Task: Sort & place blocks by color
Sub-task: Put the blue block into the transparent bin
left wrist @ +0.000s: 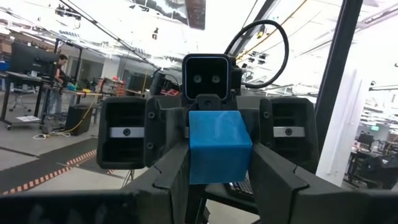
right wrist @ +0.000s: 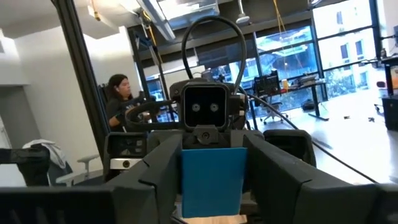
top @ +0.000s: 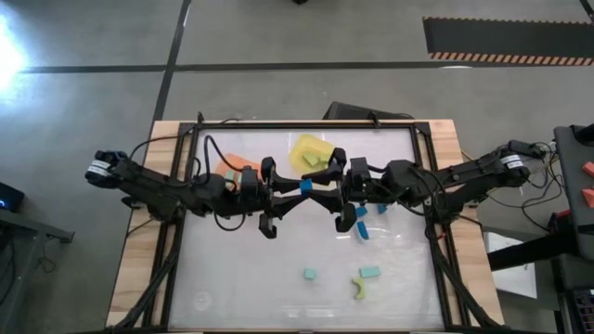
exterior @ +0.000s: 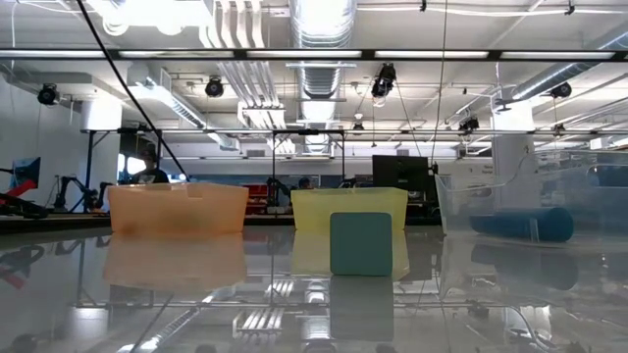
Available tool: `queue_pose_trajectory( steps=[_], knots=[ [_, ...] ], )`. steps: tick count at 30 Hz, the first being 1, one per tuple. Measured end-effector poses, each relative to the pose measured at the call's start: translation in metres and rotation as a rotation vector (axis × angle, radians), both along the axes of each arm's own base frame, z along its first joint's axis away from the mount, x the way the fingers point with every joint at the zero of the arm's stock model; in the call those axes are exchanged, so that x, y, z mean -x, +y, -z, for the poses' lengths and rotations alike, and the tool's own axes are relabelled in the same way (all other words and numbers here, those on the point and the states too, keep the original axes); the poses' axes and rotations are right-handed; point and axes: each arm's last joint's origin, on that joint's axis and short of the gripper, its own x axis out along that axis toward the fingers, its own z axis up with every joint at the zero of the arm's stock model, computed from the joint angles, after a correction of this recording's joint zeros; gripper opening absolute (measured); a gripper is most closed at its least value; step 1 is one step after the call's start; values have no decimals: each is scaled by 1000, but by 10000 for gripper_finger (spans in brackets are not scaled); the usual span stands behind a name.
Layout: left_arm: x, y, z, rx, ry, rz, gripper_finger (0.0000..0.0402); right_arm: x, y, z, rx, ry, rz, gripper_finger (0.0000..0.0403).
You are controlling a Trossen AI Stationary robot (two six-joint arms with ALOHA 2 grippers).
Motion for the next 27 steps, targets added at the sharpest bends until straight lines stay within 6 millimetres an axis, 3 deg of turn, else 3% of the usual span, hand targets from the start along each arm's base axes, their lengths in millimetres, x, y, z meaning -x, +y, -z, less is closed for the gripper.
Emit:
queue_pose_trajectory(
  steps=[7, 17, 27],
  knots=[
    [0, 0, 0, 0, 0, 4, 121, 0, 0, 0, 4, 1, -12, 125],
    [0, 1, 2, 17, 27, 7, 220, 0, -4, 2, -25, 36, -11, 125],
    [15, 5, 3, 9, 184, 8, 235, 20, -12, 9, -111, 273, -12, 125]
  ],
)
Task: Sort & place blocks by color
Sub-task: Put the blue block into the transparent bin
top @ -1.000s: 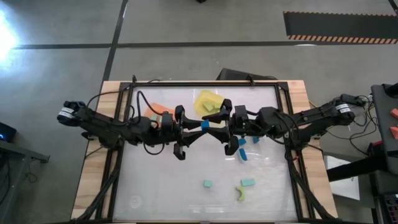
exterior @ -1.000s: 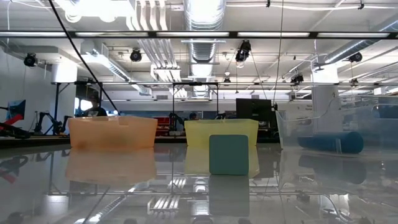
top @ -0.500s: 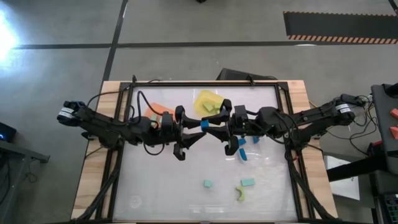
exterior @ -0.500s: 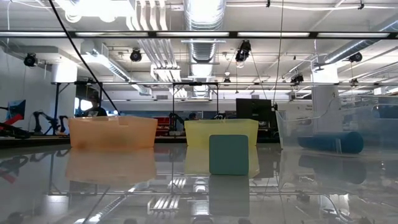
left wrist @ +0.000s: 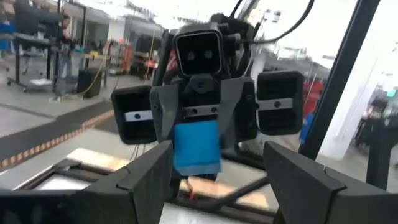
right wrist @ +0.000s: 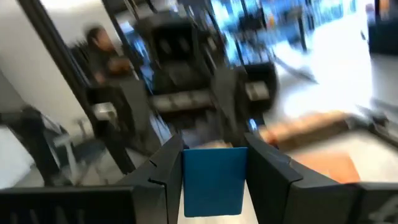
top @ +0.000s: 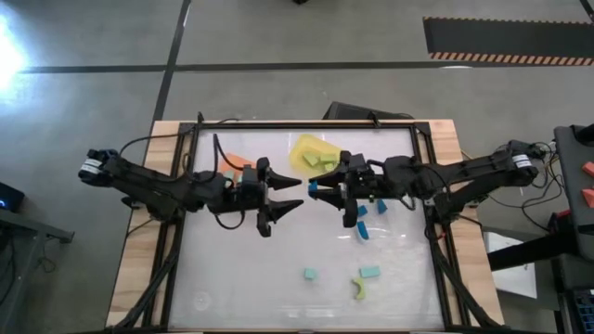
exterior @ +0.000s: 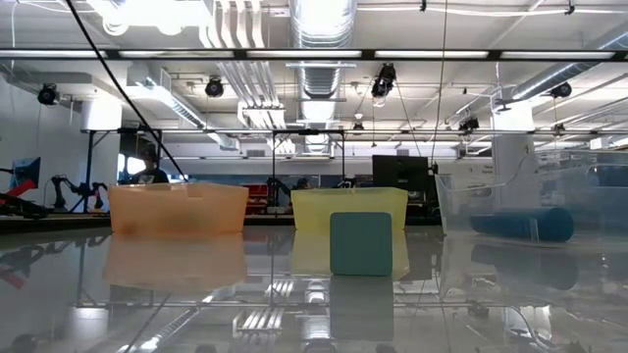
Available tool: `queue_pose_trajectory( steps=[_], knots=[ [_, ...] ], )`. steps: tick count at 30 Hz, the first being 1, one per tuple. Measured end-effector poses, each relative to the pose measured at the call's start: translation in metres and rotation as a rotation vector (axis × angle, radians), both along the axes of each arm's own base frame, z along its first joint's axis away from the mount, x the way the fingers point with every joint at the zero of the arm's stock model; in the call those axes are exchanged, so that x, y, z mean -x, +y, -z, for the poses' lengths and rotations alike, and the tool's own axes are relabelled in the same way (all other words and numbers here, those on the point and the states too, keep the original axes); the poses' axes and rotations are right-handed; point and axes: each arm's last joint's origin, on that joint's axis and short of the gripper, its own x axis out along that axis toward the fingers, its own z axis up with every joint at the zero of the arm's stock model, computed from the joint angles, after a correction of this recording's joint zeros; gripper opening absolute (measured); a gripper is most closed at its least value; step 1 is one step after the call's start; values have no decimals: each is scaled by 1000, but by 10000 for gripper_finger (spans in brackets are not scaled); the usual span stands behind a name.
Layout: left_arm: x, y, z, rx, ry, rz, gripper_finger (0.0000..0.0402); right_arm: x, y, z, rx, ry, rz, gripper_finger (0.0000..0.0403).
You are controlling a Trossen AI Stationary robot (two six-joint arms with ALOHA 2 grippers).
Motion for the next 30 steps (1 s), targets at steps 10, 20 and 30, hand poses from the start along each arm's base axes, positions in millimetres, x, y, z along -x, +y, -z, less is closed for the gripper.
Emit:
queue_pose_trajectory(
  steps=[10, 20, 30],
  knots=[
    [6, 3, 1, 12, 53, -24, 236, 38, -15, 63, -179, 773, 152, 127],
    [5, 4, 3, 11, 64, -35, 236, 85, -27, 148, -319, 1422, 353, 128],
    [5, 4, 6, 10, 72, -41, 236, 87, -25, 181, -416, 1407, 323, 129]
  ],
)
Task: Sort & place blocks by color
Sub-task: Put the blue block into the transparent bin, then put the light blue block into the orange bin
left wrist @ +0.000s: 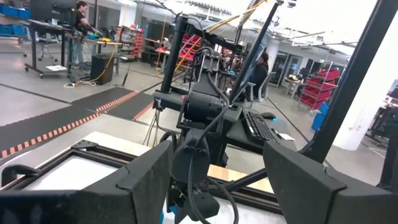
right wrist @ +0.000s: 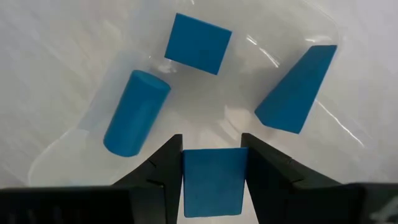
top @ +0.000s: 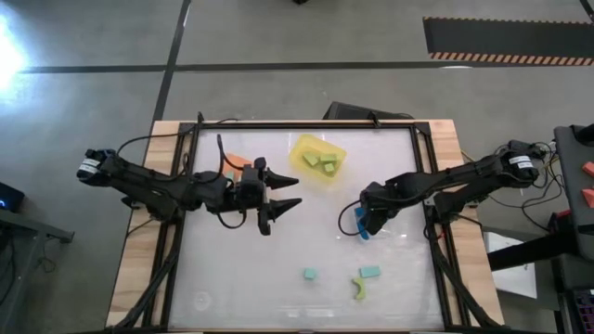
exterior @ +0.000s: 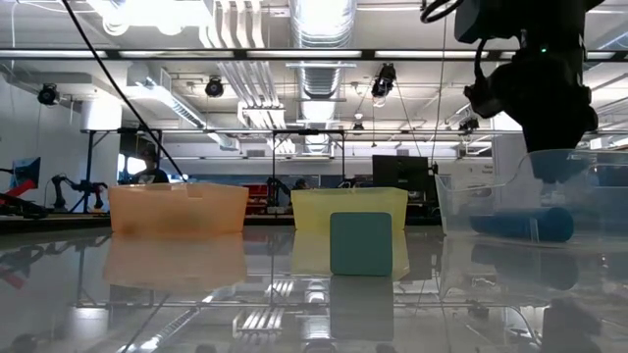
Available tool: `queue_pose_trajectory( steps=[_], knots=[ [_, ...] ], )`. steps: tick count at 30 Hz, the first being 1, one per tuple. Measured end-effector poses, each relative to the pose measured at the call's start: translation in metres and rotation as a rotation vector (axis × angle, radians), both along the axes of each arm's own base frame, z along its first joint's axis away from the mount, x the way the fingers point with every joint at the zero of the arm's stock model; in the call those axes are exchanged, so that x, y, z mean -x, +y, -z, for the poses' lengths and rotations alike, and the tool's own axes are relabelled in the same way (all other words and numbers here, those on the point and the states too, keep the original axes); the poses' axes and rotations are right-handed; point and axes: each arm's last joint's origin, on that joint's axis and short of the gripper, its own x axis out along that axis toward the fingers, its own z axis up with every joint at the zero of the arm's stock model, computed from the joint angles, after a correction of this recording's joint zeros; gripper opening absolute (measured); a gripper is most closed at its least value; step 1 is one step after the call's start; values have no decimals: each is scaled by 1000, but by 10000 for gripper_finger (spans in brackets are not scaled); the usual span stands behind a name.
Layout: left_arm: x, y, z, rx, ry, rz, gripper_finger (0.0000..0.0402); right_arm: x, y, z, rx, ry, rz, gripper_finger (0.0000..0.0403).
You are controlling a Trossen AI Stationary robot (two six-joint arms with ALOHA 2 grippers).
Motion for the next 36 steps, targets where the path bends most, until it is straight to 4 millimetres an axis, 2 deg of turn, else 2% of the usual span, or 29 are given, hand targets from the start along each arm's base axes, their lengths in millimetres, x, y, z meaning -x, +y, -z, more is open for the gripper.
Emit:
queue_pose_trajectory(
  steps=[4, 11, 18, 26, 32, 36],
  knots=[
    [0, 0, 0, 1, 0, -11, 236, 0, 0, 1, 0, -2, 0, 135],
    [0, 0, 1, 8, 9, -12, 236, 0, 0, 1, 1, -6, -5, 179],
    [-1, 0, 14, 86, 105, -9, 236, -5, 0, -8, 0, -42, -18, 195],
    [3, -3, 45, 254, 325, -22, 235, -20, 2, -41, 7, -167, -65, 193],
    [6, -15, 45, 375, 347, 77, 235, -30, 12, -72, 85, -282, -126, 187],
    [8, -21, 46, 538, 342, 84, 234, -32, 27, -92, 148, -360, -177, 182]
  ],
)
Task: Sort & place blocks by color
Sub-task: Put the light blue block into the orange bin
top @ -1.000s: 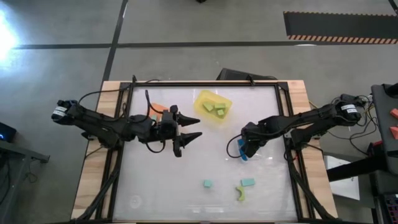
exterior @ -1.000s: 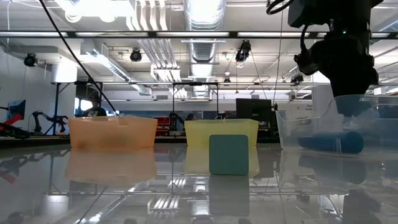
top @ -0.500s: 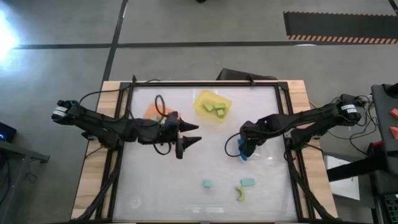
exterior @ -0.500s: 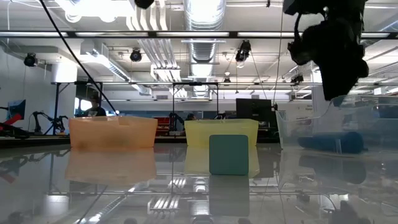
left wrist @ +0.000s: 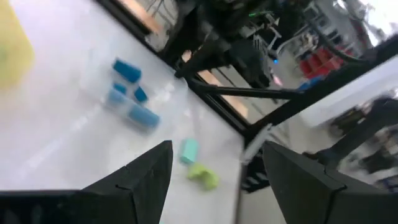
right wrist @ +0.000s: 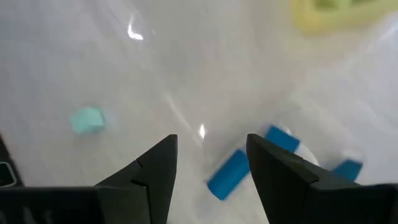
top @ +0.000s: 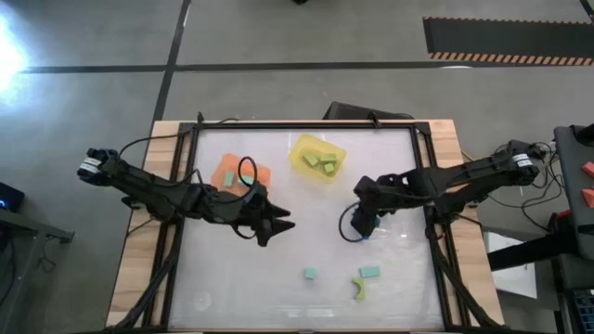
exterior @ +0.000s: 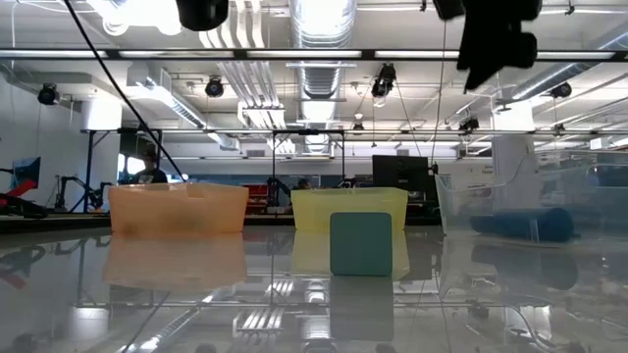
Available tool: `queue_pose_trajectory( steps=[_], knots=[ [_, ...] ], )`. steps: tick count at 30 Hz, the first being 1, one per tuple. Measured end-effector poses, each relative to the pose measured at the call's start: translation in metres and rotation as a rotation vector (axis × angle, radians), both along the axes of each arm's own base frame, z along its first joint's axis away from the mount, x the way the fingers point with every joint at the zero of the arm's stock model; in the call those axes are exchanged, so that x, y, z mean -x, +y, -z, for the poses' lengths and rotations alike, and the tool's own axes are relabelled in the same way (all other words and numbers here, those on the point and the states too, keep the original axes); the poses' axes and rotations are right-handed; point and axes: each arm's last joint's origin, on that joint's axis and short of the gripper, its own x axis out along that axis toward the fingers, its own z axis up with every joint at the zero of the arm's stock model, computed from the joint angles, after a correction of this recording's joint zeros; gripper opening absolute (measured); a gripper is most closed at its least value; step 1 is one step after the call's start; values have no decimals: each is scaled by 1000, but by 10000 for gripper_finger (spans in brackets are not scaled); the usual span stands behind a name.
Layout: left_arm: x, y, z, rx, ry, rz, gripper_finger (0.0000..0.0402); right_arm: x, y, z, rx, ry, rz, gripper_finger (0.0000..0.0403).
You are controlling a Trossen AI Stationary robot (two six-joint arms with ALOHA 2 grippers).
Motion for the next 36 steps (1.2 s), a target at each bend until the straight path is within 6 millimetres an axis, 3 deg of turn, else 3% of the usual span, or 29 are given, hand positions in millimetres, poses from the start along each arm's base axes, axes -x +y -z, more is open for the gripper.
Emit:
queue_pose_trajectory(
  steps=[8, 14, 23, 30, 36],
  knots=[
    [1, -26, -9, 331, 3, 6, 234, 4, 29, -22, 157, -106, -88, 178],
    [-22, -54, -3, 529, 150, -24, 234, 8, 37, -24, 205, -130, -98, 178],
    [-69, -79, 22, 537, 627, -116, 234, 8, 39, -23, 256, -137, -106, 176],
    [-115, -86, 38, 514, 708, -192, 234, 9, 39, -23, 281, -134, -125, 174],
    [-142, -79, 77, 457, 790, -257, 234, 9, 39, -22, 288, -130, -132, 171]
  ],
)
